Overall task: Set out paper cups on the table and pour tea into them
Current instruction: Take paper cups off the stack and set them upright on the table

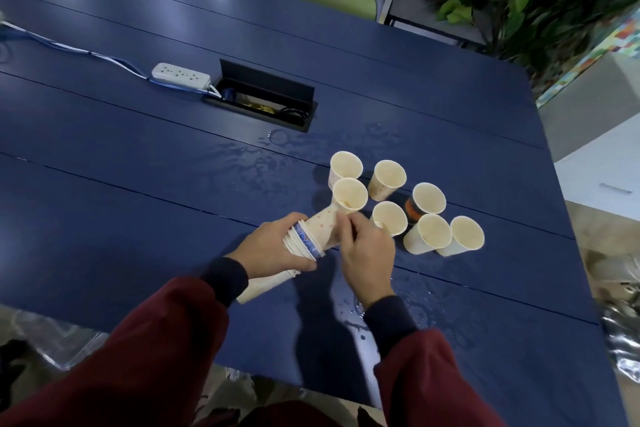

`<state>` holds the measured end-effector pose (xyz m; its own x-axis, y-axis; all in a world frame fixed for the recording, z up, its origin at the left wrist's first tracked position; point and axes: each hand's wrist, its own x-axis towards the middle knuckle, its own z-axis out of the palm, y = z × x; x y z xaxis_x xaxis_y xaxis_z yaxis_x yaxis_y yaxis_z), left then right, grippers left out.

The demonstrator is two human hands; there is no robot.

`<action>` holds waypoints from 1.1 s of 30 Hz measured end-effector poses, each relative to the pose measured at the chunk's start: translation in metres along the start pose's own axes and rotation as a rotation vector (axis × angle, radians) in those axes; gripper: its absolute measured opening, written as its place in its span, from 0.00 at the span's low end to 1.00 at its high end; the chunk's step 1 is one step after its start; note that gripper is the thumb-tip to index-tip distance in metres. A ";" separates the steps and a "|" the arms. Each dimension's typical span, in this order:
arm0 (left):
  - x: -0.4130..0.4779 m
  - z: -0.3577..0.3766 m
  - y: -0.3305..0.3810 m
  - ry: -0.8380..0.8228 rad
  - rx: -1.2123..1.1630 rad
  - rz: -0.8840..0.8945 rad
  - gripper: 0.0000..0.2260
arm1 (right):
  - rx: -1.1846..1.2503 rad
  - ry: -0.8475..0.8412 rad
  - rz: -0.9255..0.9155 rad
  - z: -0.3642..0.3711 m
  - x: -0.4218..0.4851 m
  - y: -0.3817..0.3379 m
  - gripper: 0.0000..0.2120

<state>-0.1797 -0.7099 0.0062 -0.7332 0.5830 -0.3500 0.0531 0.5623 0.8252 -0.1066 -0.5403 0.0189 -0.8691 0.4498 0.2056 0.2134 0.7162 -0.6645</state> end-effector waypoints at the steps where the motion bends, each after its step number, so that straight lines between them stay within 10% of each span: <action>1: -0.001 -0.006 -0.006 0.018 0.026 -0.016 0.28 | -0.002 0.059 0.005 -0.003 0.007 -0.002 0.18; 8: 0.000 -0.062 -0.039 0.118 -0.049 -0.049 0.26 | -0.039 -0.026 -0.155 0.024 0.058 -0.040 0.11; 17: 0.002 -0.081 -0.054 0.060 -0.021 -0.060 0.22 | -0.135 -0.431 0.071 0.085 0.071 -0.042 0.19; 23: 0.007 -0.086 -0.053 0.052 -0.061 -0.011 0.24 | 0.132 -0.159 0.047 0.082 0.044 -0.049 0.14; 33: 0.013 -0.076 -0.052 -0.083 -0.087 0.041 0.22 | 0.040 -0.199 -0.007 0.079 -0.007 -0.065 0.15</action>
<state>-0.2438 -0.7763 -0.0077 -0.6727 0.6531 -0.3477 0.0205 0.4862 0.8736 -0.1493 -0.6319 0.0041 -0.9424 0.3277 0.0668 0.1927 0.6953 -0.6923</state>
